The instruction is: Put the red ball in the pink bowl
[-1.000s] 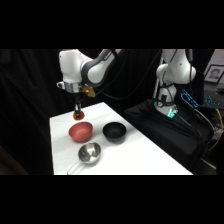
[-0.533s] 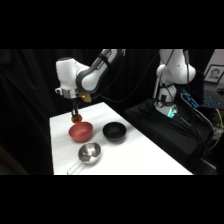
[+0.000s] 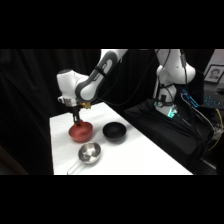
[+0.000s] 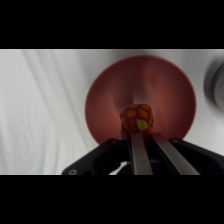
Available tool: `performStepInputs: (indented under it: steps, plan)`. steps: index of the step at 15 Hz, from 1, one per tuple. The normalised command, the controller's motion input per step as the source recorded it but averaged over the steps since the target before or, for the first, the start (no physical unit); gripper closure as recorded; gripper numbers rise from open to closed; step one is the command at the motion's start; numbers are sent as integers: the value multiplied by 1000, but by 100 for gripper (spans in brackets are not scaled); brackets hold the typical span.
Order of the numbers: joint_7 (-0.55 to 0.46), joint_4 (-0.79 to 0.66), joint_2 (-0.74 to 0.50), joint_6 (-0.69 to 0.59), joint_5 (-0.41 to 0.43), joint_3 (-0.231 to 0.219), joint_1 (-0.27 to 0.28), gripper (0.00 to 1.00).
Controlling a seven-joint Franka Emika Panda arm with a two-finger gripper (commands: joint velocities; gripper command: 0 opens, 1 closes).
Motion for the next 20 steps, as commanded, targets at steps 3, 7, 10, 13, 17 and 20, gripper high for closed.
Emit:
performStepInputs:
  steps: [3,7,10,13,17,20]
  plan:
    - [-17,257,195,-15,131,1,-23,98]
    - [-32,242,149,-73,128,12,-30,58]
    - [-14,245,115,-142,109,3,-16,32]
    - [-32,236,57,-224,87,-7,-12,9]
    - [-51,196,-40,-300,74,-12,-12,0]
    - [-65,129,-155,-310,73,-9,-11,0]
